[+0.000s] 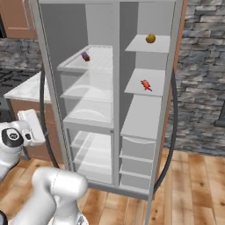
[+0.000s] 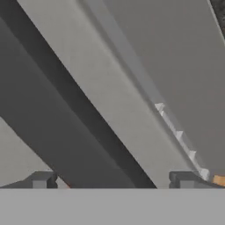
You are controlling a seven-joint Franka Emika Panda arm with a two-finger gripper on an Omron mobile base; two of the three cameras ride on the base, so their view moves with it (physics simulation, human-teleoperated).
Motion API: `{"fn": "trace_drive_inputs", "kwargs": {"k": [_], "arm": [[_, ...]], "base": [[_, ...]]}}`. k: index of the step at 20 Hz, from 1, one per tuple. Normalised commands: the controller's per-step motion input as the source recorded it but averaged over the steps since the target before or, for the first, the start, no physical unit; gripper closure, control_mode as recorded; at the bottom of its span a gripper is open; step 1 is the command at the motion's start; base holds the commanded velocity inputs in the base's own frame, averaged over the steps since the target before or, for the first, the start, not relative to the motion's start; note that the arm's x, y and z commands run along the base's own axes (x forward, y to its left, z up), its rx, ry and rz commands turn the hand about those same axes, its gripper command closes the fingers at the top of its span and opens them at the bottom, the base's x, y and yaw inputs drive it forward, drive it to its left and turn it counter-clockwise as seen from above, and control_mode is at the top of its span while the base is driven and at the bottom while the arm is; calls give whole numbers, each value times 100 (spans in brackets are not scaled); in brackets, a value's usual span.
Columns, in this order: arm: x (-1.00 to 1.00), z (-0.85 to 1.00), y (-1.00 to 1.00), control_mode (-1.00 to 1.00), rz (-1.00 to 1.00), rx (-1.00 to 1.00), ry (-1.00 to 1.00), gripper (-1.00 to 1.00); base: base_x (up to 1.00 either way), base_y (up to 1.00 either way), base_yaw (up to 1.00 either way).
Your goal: There's a fish in the fridge that needs to be moved to the freezer for freezing. Pick up the fish from the fridge, place it on any shelf in the freezer, and close the fridge and freezer doors when done.
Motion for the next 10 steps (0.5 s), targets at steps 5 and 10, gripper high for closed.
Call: {"fn": "trace_drive_inputs", "kwargs": {"k": [5,10], "arm": [[67,-14,-100,-100,-9,5,-2,-100],[75,-6,-96,-100,0,9,-6,-100]], "base": [[0,0,0],[0,0,0]]}}
